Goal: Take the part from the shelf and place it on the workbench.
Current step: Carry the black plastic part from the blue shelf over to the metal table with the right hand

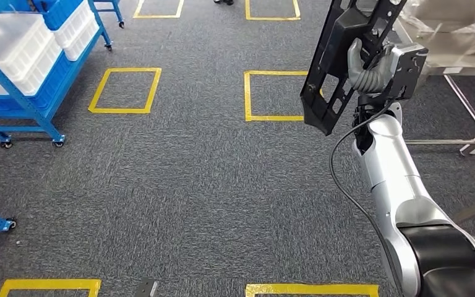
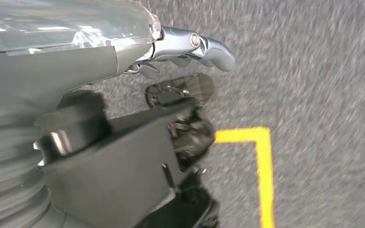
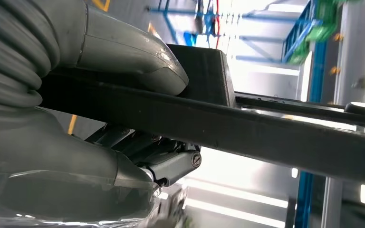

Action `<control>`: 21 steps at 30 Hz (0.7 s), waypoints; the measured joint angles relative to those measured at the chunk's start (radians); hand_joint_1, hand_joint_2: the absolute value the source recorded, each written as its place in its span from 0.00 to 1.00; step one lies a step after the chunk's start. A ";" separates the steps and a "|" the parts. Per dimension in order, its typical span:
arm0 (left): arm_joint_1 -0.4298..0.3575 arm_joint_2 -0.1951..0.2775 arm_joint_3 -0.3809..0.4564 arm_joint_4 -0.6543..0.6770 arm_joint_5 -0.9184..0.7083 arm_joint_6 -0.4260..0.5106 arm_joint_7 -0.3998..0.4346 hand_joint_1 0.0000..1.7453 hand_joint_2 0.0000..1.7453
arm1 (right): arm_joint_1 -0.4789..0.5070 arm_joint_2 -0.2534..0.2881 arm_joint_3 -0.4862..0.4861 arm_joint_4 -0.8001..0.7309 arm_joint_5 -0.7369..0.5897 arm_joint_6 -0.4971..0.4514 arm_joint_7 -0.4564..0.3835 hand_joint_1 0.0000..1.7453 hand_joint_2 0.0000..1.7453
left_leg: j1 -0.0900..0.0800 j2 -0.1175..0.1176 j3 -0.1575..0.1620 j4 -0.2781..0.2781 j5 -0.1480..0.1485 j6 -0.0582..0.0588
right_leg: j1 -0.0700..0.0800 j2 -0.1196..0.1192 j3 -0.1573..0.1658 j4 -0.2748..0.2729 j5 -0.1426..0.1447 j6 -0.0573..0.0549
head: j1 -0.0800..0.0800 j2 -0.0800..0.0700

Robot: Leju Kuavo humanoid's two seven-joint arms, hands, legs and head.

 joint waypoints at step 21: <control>0.048 -0.002 0.000 0.000 0.008 0.021 -0.009 0.00 1.00 | 0.080 0.007 0.016 -0.042 0.005 -0.026 0.007 1.00 1.00 | 0.003 0.044 0.162 -0.165 0.031 0.043 | -0.019 -0.007 -0.104 0.150 -0.006 0.066 | 0.002 0.000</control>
